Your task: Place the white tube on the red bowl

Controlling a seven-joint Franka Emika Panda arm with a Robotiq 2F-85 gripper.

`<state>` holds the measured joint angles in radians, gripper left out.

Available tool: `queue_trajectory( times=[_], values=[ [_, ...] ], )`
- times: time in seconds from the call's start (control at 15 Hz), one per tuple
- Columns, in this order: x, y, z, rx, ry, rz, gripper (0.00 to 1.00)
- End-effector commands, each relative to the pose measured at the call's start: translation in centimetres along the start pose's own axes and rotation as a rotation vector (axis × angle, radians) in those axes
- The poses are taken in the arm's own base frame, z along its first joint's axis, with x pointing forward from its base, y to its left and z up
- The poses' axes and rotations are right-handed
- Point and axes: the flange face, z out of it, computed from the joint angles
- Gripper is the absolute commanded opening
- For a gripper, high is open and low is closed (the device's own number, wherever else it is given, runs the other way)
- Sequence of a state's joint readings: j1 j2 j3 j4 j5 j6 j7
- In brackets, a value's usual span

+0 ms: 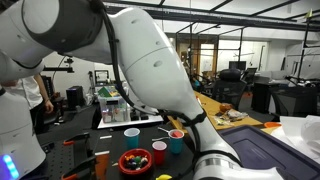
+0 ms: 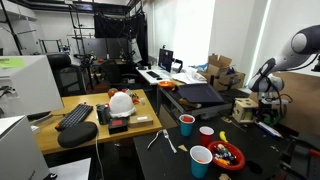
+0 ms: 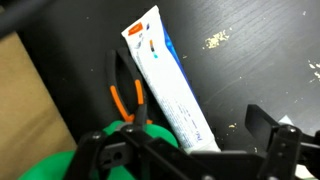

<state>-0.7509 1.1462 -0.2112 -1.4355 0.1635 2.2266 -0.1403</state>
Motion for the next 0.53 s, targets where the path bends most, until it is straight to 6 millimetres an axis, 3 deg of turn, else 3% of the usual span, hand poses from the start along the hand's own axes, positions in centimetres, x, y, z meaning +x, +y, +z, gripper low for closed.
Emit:
queue_trajectory(
  times=[0.0,0.47],
  values=[
    [1.4,0.2,0.5,-0.045,-0.034,-0.064,1.0],
    [2.2,-0.8,0.4,-0.017,-0.051,-0.179,1.0]
  ],
)
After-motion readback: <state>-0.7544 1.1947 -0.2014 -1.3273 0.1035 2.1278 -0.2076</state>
